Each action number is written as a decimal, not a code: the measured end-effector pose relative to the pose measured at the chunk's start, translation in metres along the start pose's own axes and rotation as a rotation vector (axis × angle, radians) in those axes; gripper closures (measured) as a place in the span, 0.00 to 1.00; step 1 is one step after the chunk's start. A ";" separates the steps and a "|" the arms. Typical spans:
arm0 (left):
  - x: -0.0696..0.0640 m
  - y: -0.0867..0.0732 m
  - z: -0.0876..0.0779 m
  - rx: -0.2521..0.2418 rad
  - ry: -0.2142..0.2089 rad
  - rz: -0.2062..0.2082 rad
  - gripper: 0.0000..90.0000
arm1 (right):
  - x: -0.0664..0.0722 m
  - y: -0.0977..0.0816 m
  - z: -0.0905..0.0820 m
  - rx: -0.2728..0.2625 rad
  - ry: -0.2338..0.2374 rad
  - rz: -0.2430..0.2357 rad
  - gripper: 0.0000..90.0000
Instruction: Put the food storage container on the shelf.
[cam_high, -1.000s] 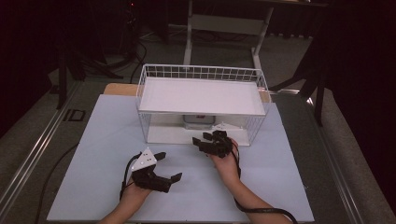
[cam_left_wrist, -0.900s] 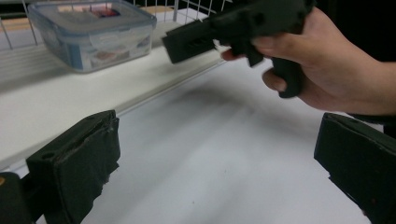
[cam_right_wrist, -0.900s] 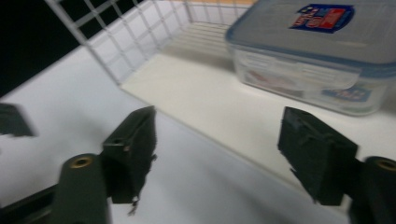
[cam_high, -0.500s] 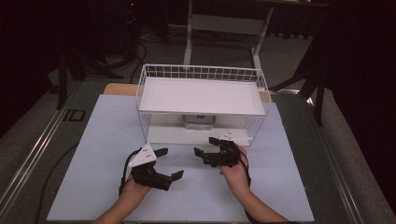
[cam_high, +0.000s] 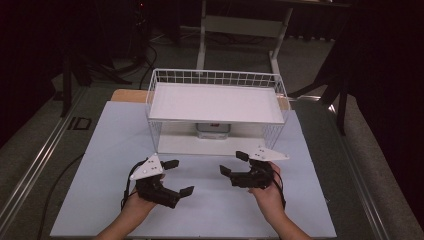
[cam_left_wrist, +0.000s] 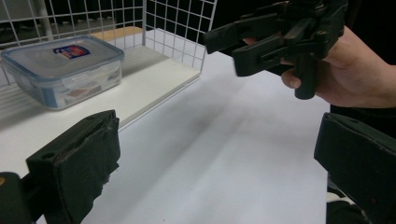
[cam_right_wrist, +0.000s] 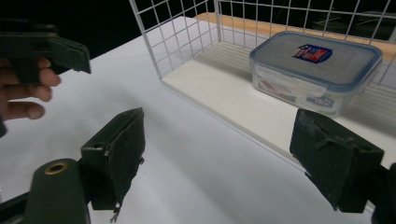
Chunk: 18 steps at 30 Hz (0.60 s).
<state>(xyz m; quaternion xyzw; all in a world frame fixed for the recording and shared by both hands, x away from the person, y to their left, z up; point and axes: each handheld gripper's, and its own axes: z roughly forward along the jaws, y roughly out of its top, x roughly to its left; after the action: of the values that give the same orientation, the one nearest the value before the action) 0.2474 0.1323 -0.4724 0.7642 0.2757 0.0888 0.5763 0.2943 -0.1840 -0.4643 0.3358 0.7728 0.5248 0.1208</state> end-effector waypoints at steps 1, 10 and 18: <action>-0.001 0.000 -0.001 -0.006 -0.002 0.001 0.01 | 0.001 0.000 -0.003 -0.005 -0.004 -0.002 0.20; 0.000 -0.010 -0.013 -0.002 -0.008 -0.005 0.01 | 0.005 -0.015 -0.031 -0.020 0.000 -0.020 0.21; -0.004 -0.020 -0.029 -0.009 0.009 -0.004 0.01 | -0.009 -0.032 -0.059 -0.043 -0.003 0.001 0.21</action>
<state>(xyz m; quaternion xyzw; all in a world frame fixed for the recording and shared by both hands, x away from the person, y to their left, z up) 0.2251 0.1578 -0.4810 0.7606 0.2796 0.0923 0.5787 0.2570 -0.2398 -0.4694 0.3344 0.7608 0.5411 0.1288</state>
